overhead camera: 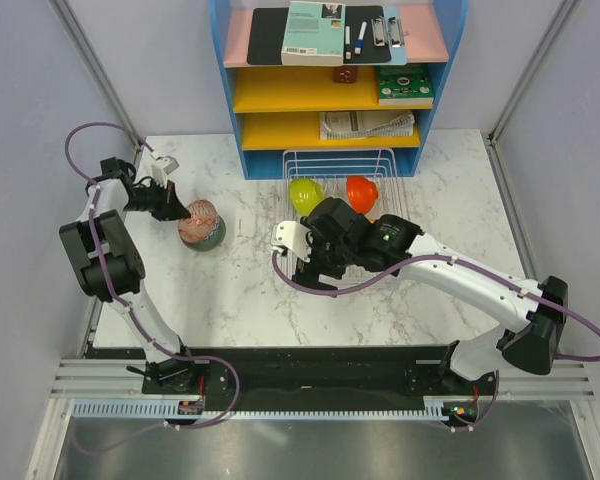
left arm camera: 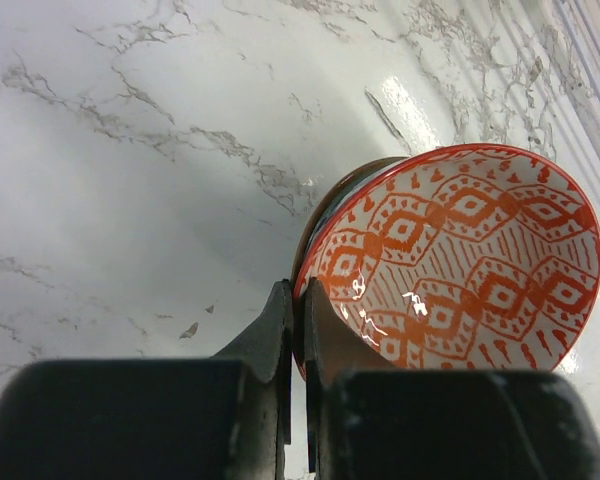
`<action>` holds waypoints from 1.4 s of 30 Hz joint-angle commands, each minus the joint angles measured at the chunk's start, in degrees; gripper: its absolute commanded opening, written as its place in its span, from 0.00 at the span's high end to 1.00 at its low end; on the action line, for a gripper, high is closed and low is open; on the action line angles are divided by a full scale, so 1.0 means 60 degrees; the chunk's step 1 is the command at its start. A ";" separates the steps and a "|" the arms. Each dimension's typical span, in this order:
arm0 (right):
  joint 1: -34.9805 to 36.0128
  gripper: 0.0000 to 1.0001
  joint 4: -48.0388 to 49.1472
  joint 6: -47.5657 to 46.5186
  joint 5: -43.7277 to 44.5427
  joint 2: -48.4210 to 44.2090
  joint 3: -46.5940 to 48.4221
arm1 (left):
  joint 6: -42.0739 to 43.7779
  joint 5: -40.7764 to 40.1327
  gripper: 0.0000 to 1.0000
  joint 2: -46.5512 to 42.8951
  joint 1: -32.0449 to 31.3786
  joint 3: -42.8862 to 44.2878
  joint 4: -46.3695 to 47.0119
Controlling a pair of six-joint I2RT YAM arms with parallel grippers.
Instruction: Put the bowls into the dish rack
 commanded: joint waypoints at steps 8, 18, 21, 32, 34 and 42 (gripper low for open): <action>-0.0017 0.02 -0.0031 0.0126 -0.0201 -0.0038 0.0426 | -0.1573 -0.0865 0.94 -0.0910 0.0046 -0.0856 0.2878; -0.0017 0.02 -0.0074 0.0126 -0.0216 0.0137 0.0542 | -0.1733 -0.1993 0.84 -0.1010 0.0061 -0.1996 0.4500; -0.0003 0.02 -0.0104 0.0126 -0.0230 0.0225 0.0601 | -0.1880 -0.2169 0.82 -0.1231 0.0061 -0.2509 0.5132; -0.0017 0.02 -0.0235 0.0141 -0.0274 0.0416 0.0733 | -0.2144 -0.2331 0.76 -0.2679 0.0061 -0.3946 0.6598; -0.0017 0.02 -0.0235 0.0141 -0.0289 0.0430 0.0733 | -0.2231 -0.2273 0.76 -0.2929 0.0061 -0.4268 0.6760; -0.0017 0.02 -0.0250 0.0156 -0.0289 0.0401 0.0719 | -0.2495 -0.2199 0.77 -0.3779 0.0061 -0.4855 0.7272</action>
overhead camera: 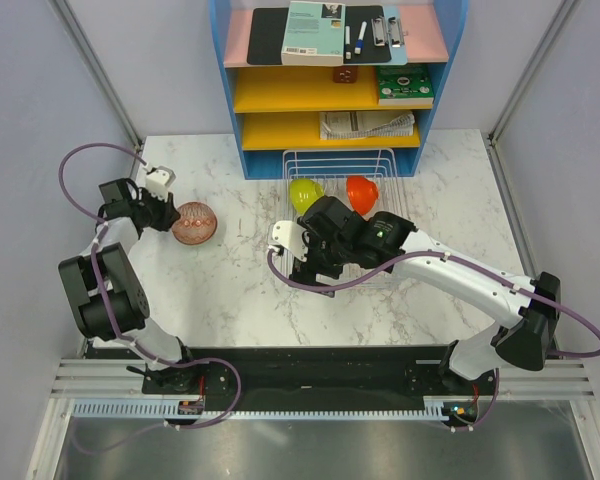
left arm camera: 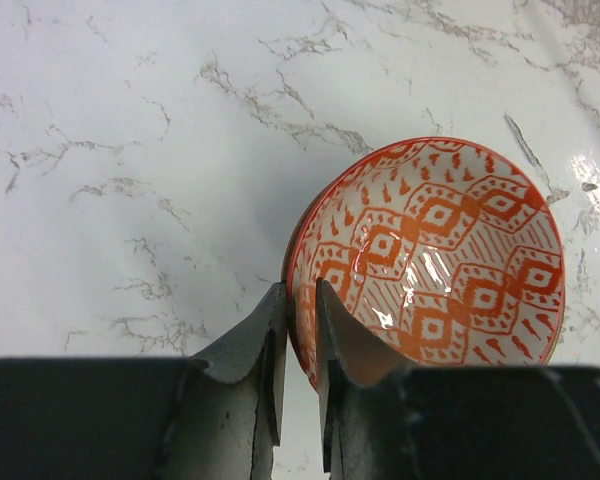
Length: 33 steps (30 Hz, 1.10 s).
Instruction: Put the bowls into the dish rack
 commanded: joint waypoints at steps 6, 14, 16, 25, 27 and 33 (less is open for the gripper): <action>-0.0017 0.02 0.0023 0.0112 -0.0165 0.0008 0.0362 | -0.0514 -0.0347 0.88 -0.0746 0.0039 -0.0405 0.1347; -0.0017 0.03 0.0009 0.0112 -0.0151 0.0022 0.0332 | -0.0368 -0.0333 0.74 -0.0498 0.0039 -0.0420 0.1334; -0.0017 0.02 0.0009 0.0112 -0.0151 0.0008 0.0288 | -0.0412 -0.0289 0.69 -0.0541 0.0039 -0.0405 0.1320; -0.0017 0.02 0.0009 0.0112 -0.0165 0.0008 0.0303 | -0.0310 0.0253 0.54 -0.0015 0.0054 0.0179 0.0880; -0.0017 0.02 0.0009 0.0112 -0.0165 -0.0007 0.0288 | -0.0193 0.0312 0.55 0.0292 0.0039 0.0312 0.0851; -0.0017 0.02 0.0009 0.0112 -0.0136 0.0007 0.0288 | 0.0159 0.0400 0.58 0.0966 0.0024 0.1015 0.0456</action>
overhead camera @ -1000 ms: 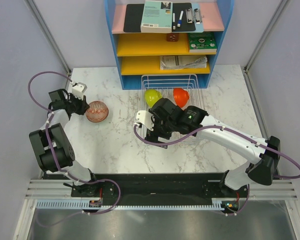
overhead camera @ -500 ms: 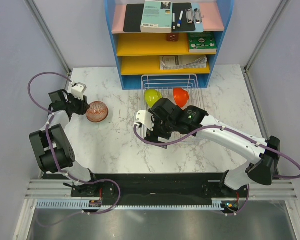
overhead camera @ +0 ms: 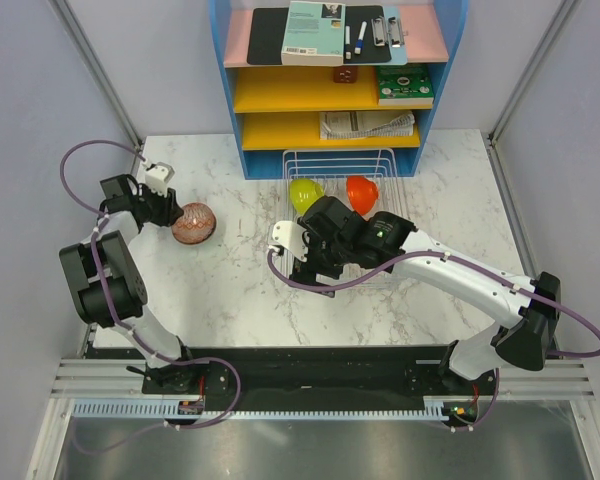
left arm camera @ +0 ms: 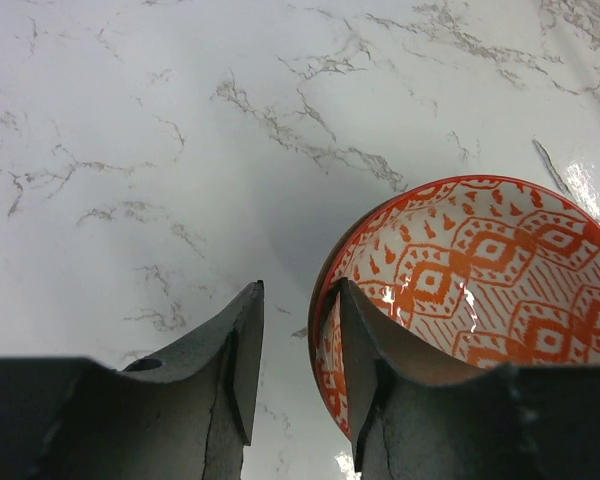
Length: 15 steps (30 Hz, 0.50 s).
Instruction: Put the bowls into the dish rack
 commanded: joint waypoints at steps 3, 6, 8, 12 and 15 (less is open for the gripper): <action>-0.0017 0.02 0.0038 0.0094 -0.0132 0.0022 0.0288 | 0.0488 0.0287 0.62 0.0338 0.0006 0.0684 -0.0197; -0.0017 0.02 0.0038 0.0094 -0.0132 0.0066 0.0317 | 0.0546 0.0331 0.64 0.0264 -0.0008 0.0684 -0.0284; -0.0017 0.02 0.0038 0.0094 -0.0118 0.0095 0.0332 | 0.0575 0.0346 0.63 0.0221 0.0006 0.0685 -0.0343; -0.0017 0.03 0.0052 0.0094 -0.0132 0.0081 0.0332 | 0.1028 0.0710 0.62 0.0147 0.0006 0.0816 -0.0956; -0.0003 0.02 0.0023 0.0108 -0.0118 0.0110 0.0347 | 0.1190 0.0916 0.62 0.0132 0.0006 0.0875 -0.1105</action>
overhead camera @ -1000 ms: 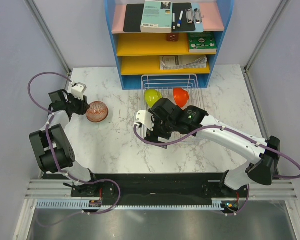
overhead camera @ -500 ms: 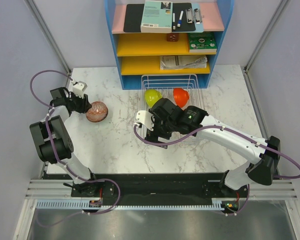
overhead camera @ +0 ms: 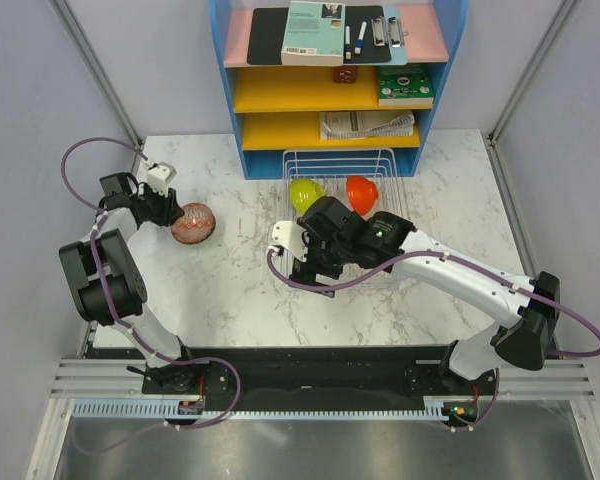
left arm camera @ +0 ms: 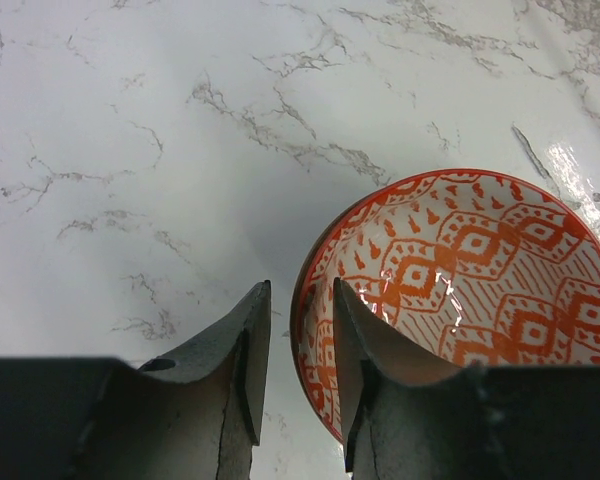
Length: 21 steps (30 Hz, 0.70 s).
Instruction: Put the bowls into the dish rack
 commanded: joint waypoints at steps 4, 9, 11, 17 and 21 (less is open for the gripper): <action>-0.0017 0.03 0.0023 0.0108 -0.0118 0.0103 0.0361 | 0.0772 0.0798 0.62 -0.0024 0.0013 0.0675 -0.0691; -0.0017 0.03 0.0009 0.0123 -0.0103 0.0103 0.0391 | 0.1123 0.0857 0.62 0.0327 -0.0103 0.1027 -0.1130; -0.0017 0.02 0.0008 0.0123 -0.0118 0.0132 0.0420 | 0.1226 0.0754 0.61 0.0444 -0.0162 0.1100 -0.1218; -0.0003 0.02 -0.0035 0.0123 -0.0132 0.0220 0.0493 | 0.1373 0.0461 0.61 0.0738 -0.0382 0.1305 -0.1277; -0.0003 0.03 -0.0065 0.0138 -0.0147 0.0249 0.0537 | 0.1373 0.0402 0.60 0.0753 -0.0426 0.1423 -0.1350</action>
